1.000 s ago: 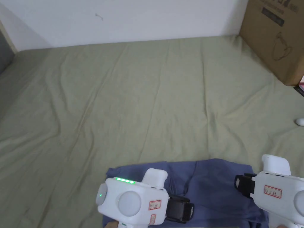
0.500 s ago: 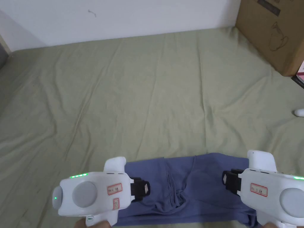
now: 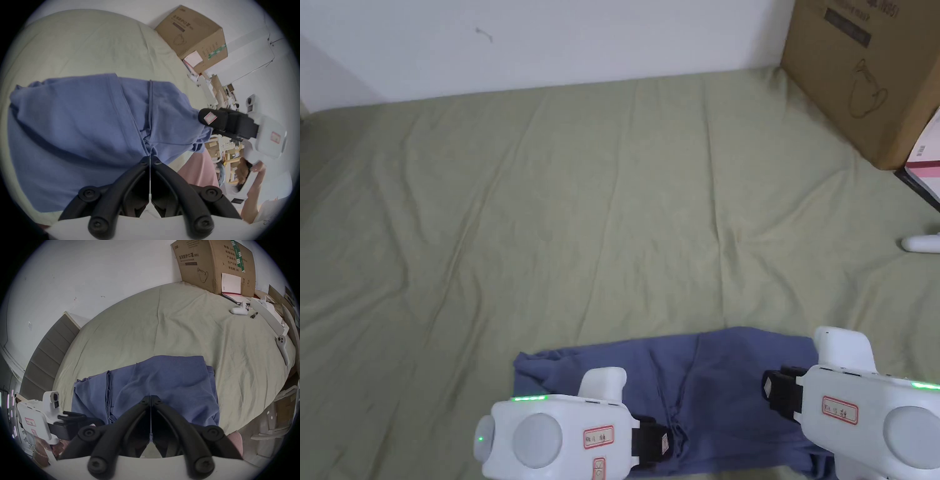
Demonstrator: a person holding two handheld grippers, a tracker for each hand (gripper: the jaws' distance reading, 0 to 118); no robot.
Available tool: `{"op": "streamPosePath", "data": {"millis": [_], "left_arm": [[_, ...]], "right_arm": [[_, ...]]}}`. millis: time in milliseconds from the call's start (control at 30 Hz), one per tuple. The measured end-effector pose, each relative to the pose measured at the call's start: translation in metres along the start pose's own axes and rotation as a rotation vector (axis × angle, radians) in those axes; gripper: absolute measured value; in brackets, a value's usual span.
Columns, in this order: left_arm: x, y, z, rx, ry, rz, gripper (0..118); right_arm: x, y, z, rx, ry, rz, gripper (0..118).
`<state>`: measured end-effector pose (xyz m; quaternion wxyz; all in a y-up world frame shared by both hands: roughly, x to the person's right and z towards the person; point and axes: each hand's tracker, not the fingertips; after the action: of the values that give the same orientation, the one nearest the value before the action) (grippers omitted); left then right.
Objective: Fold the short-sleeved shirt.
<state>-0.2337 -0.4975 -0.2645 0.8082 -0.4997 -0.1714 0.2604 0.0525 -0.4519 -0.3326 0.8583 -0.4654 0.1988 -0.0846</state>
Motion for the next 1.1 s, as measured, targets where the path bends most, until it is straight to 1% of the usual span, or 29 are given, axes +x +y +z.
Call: {"op": "streamPosePath", "data": {"millis": [33,167,233,300,333,400,433,467,500,633,700,733,767,800,833,867,900,933,1000,1100], "left_arm": [[-0.005,0.001,0.01,0.036,-0.019,0.019,0],[-0.045,0.001,0.055,0.158,-0.093,0.172,0],[-0.071,-0.002,0.077,0.2,-0.086,0.236,0],[-0.094,-0.006,0.094,0.231,-0.037,0.27,1],[-0.103,-0.009,0.102,0.242,0.005,0.275,9],[-0.119,-0.015,0.11,0.26,0.059,0.289,63],[-0.126,-0.017,0.11,0.244,0.065,0.294,85],[-0.133,-0.02,0.109,0.24,0.067,0.31,101],[-0.139,-0.022,0.108,0.24,0.058,0.32,103],[-0.16,-0.028,0.088,0.233,-0.062,0.434,103],[-0.16,-0.028,0.079,0.248,-0.137,0.461,100],[-0.159,-0.028,0.077,0.261,-0.157,0.475,87],[-0.16,-0.027,0.075,0.26,-0.179,0.49,21],[-0.162,-0.026,0.072,0.254,-0.18,0.496,9],[-0.161,-0.025,0.066,0.227,-0.112,0.485,9],[-0.159,-0.025,0.062,0.217,-0.04,0.434,9],[-0.161,-0.024,0.061,0.199,-0.059,0.409,9],[-0.159,-0.025,0.068,0.218,-0.091,0.435,9],[-0.161,-0.023,0.076,0.226,-0.109,0.432,9],[-0.169,-0.022,0.091,0.219,-0.093,0.413,9]], "right_arm": [[-0.002,0.0,0.001,0.002,0.0,0.001,1],[-0.009,0.001,0.003,0.002,0.003,0.022,1],[-0.013,0.001,0.002,-0.002,0.005,0.031,1],[-0.016,0.001,0.001,-0.008,0.013,0.036,1],[-0.018,0.001,-0.001,-0.012,0.015,0.038,1],[-0.022,0.001,-0.003,-0.019,0.013,0.048,1],[-0.024,0.001,-0.005,-0.024,0.012,0.052,1],[-0.026,0.001,-0.007,-0.029,0.014,0.054,1],[-0.028,0.001,-0.008,-0.034,0.016,0.056,1],[-0.034,0.001,-0.012,-0.051,0.017,0.074,1],[-0.036,0.002,-0.014,-0.061,0.014,0.084,1],[-0.036,0.002,-0.015,-0.065,0.013,0.085,1],[-0.036,0.002,-0.015,-0.067,0.014,0.083,1],[-0.037,0.002,-0.015,-0.07,0.017,0.081,1],[-0.037,0.002,-0.016,-0.073,0.017,0.08,1],[-0.039,0.003,-0.016,-0.077,0.013,0.083,1],[-0.04,0.003,-0.016,-0.082,0.005,0.09,1],[-0.042,0.003,-0.013,-0.081,-0.002,0.106,1],[-0.043,0.004,-0.01,-0.078,-0.004,0.122,1],[-0.041,0.007,-0.009,-0.071,0.003,0.101,1]]}}
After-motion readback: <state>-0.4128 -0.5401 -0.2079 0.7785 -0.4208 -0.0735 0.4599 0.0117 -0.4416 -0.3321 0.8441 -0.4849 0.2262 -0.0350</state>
